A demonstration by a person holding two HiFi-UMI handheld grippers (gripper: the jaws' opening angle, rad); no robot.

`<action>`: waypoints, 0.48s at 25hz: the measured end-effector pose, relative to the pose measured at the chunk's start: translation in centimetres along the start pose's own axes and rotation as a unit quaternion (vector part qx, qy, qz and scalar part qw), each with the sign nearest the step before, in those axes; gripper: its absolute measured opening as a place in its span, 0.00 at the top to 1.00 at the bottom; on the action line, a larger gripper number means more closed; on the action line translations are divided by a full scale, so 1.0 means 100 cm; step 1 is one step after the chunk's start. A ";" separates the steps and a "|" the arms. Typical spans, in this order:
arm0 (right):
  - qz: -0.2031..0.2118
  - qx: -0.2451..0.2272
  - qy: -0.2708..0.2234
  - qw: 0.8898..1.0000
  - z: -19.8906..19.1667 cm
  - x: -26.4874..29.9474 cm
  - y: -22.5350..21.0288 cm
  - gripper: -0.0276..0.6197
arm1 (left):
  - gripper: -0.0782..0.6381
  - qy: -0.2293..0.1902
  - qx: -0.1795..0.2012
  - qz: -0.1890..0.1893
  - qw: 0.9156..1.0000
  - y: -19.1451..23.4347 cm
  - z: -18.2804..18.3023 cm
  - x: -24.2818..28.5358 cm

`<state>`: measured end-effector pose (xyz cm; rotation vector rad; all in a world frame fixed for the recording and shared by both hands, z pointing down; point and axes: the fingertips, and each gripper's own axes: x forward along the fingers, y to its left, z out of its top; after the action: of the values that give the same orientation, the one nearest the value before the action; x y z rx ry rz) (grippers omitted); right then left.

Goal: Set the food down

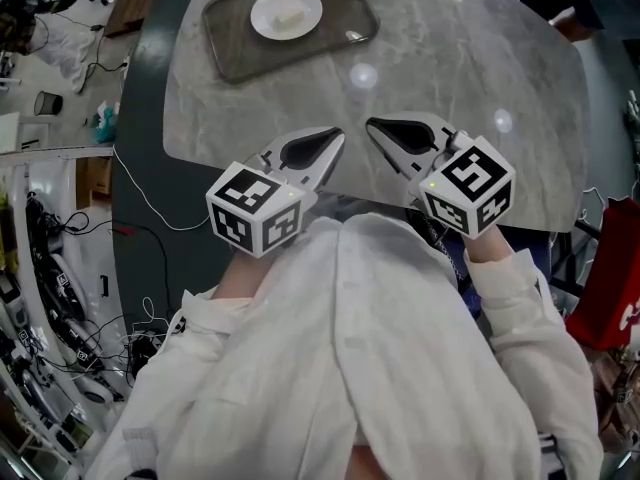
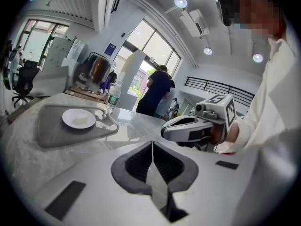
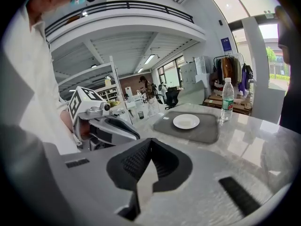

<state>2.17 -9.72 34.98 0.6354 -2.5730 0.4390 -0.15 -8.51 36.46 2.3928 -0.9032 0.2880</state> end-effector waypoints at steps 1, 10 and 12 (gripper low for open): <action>-0.001 -0.001 0.000 1.000 0.000 0.000 -0.001 0.95 | 0.86 0.001 0.000 -0.001 1.000 0.000 0.000 0.001; -0.010 -0.011 0.001 1.000 0.003 0.002 -0.005 0.95 | 0.86 0.004 0.002 -0.004 1.000 0.002 0.001 0.003; -0.010 -0.011 0.000 1.000 0.003 0.002 -0.006 0.95 | 0.86 0.003 0.003 -0.004 1.000 0.002 0.001 0.005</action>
<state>2.22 -10.40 34.99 0.6528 -2.5655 0.4038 0.11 -8.94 36.61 2.3981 -0.8914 0.2953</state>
